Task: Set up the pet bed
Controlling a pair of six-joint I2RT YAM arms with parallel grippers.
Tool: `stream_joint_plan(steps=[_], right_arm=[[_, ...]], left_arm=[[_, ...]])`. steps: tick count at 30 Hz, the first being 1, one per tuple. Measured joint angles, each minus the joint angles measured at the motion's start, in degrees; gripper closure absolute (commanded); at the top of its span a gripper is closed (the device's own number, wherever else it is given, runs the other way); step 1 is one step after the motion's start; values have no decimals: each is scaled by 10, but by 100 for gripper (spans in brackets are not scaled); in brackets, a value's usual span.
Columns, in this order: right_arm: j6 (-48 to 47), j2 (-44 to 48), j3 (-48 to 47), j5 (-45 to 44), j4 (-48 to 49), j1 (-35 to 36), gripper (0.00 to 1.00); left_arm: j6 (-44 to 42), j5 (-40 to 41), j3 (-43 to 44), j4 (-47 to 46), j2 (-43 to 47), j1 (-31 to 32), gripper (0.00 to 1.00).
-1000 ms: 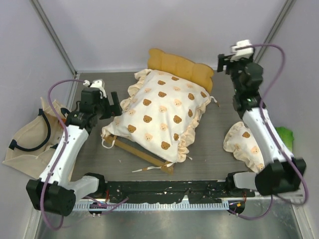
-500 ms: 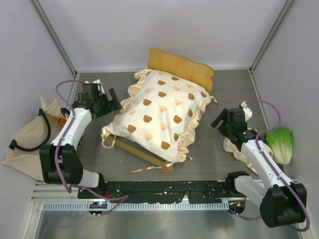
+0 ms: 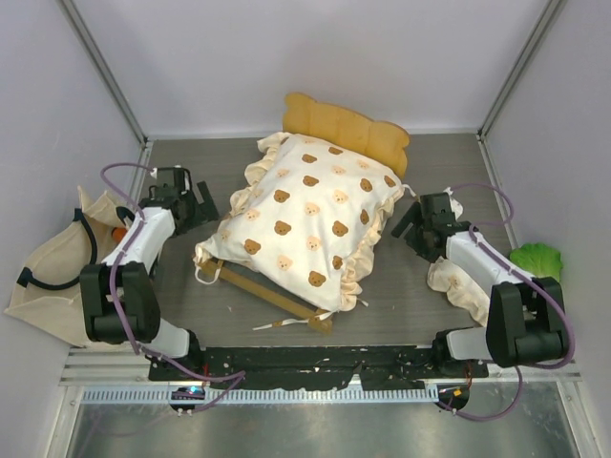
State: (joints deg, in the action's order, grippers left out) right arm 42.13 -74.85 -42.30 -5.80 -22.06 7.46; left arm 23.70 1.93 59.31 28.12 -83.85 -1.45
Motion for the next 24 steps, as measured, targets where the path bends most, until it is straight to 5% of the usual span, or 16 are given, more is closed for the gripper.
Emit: stream_joint_plan(steps=[8,24], right_arm=[[-10,-100,-69,25,15,17,12],[-94,-308,-329,1,-32,-5,12]], left_arm=[[17,-28,-18,-16,-32,0,0],[93,-52,-163,-88,90,89,0]])
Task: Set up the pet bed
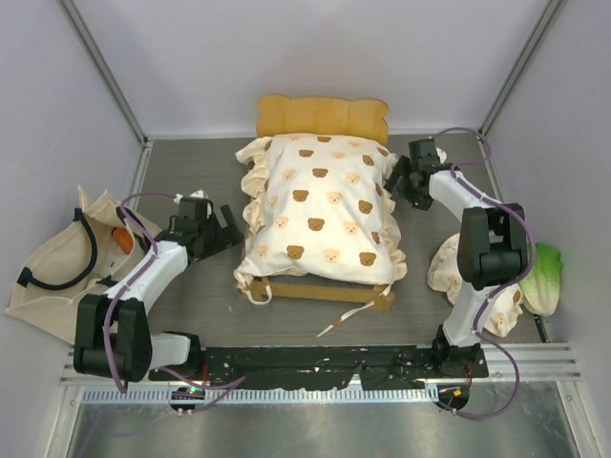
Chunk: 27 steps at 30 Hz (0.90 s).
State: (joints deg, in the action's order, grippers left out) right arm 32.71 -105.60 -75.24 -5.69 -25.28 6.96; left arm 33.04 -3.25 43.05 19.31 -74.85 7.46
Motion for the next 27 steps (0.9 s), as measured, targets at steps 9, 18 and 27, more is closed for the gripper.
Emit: stream_joint_plan(steps=[9,18,27], right_arm=[[-53,-94,-163,41,-16,7,12],[-78,-189,-298,74,-30,50,12],[-132,-242,-447,49,-143,66,12]], left_arm=[[50,-31,-64,28,46,137,0],[95,-54,-75,58,46,207,0],[132,-9,-89,51,114,237,0]])
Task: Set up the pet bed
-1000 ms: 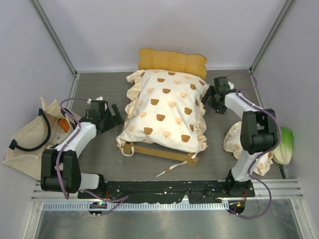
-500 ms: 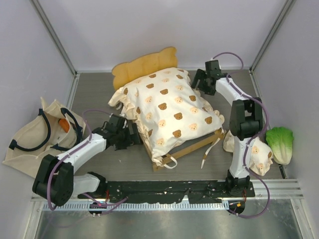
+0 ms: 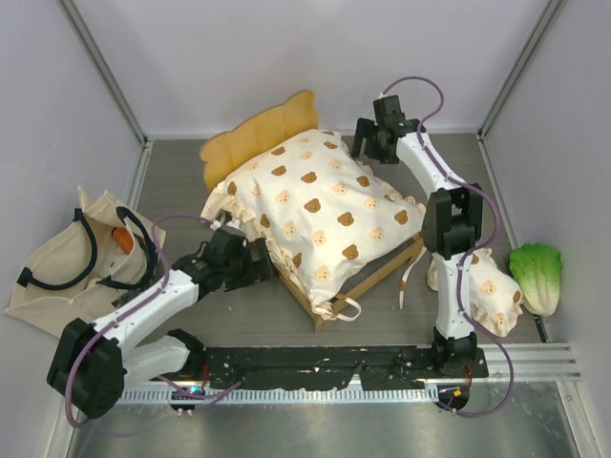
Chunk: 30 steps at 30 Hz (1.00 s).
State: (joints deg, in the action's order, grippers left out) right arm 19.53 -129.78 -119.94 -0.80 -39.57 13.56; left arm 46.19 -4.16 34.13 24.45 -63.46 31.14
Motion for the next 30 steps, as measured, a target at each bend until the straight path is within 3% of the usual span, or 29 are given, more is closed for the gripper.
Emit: stream_joint_plan(steps=[3,6,11,16,19,24,30], right_arm=[[6,23,-12,-51,-9,0,12],[34,117,57,-122,9,-20,12],[87,447,342,-210,86,-80,12],[173,748,536,-204,102,-60,16],[233,854,610,-175,56,-46,21],[316,925,688,-121,-70,-12,32],[364,970,733,-71,-150,-2,33]], left_arm=[[0,39,0,5,33,0,0],[4,82,-1,22,61,0,0],[32,153,-30,62,167,0,0],[24,208,9,118,254,0,1],[-14,224,104,145,231,0,0],[-103,227,280,143,120,-1,0],[-156,190,313,122,32,-10,0]])
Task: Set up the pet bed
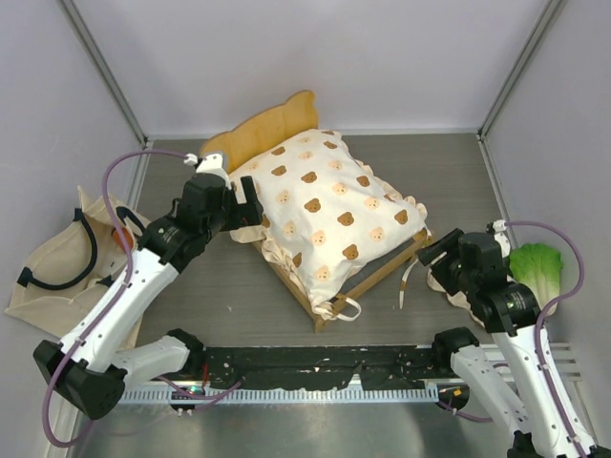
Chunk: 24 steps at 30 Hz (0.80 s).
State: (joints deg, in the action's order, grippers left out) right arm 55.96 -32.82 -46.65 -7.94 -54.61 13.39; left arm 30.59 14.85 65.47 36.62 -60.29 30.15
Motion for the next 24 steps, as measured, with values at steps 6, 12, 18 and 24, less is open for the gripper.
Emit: stream_joint_plan(steps=[6,12,18,24], right_arm=[[21,-32,40,18,11,7,33],[42,-108,59,5,77,72,33],[50,-174,77,-17,144,111,37],[55,-204,87,-47,162,141,55]], left_arm=[[-7,-36,0,-5,-23,-3,0],[-6,-54,-7,-13,-22,-11,0],[-6,-61,-12,-13,-20,-17,0],[-6,-66,-13,-13,-17,-27,0]])
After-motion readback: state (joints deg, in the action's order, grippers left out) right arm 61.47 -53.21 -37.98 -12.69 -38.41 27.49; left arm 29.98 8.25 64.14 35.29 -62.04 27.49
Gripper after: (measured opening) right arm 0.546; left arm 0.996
